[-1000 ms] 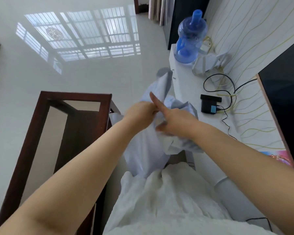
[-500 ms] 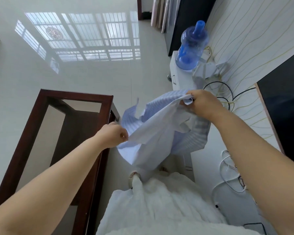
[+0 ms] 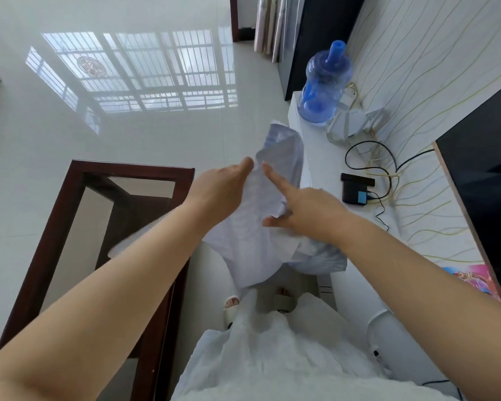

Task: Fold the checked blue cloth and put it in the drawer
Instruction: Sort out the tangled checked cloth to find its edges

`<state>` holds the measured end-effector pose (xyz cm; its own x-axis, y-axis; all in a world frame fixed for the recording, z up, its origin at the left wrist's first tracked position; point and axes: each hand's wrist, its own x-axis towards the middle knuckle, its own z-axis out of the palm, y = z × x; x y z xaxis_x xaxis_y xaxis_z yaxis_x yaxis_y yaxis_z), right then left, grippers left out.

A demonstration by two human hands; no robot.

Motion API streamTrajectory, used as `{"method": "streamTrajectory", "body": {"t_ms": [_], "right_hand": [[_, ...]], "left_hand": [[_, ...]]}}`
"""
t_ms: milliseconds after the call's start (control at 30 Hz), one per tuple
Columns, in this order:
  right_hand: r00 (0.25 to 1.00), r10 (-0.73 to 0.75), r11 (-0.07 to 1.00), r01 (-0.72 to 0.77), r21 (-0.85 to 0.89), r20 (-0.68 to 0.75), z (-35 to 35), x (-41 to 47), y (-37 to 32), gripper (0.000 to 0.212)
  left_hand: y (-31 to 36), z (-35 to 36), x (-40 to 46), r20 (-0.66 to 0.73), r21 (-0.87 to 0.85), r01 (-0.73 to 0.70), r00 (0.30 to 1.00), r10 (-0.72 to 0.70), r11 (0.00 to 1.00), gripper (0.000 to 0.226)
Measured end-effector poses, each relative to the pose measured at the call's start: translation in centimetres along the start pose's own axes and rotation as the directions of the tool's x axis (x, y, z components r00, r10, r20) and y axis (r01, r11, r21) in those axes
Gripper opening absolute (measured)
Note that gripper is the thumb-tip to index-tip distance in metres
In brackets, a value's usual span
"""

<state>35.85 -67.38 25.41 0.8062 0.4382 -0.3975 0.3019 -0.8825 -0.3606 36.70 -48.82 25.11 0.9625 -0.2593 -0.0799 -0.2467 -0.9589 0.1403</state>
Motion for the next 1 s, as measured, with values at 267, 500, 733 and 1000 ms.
{"method": "streamTrajectory", "body": {"t_ms": [267, 500, 733, 1000], "right_hand": [[0.996, -0.050, 0.978, 0.063, 0.197, -0.069, -0.9, 0.8, 0.5, 0.042], [0.988, -0.094, 0.996, 0.092, 0.015, 0.121, -0.5, 1.0, -0.4, 0.028], [0.993, 0.023, 0.999, -0.017, 0.048, -0.117, -1.5, 1.4, 1.2, 0.028], [0.951, 0.131, 0.989, -0.105, 0.105, -0.279, -2.9, 1.8, 2.6, 0.022]], "left_hand": [[1.6, 0.9, -2.2, -0.096, -0.329, -0.267, 0.964, 0.250, 0.906, 0.016], [1.3, 1.3, -3.0, 0.067, -0.374, -0.090, 0.990, 0.124, 0.923, 0.034], [-5.2, 4.1, -3.1, 0.237, -0.034, 0.155, 0.961, -0.142, 0.987, 0.027], [-7.8, 2.6, -1.1, 0.323, 0.066, 0.405, 0.856, -0.404, 0.912, 0.027]]}}
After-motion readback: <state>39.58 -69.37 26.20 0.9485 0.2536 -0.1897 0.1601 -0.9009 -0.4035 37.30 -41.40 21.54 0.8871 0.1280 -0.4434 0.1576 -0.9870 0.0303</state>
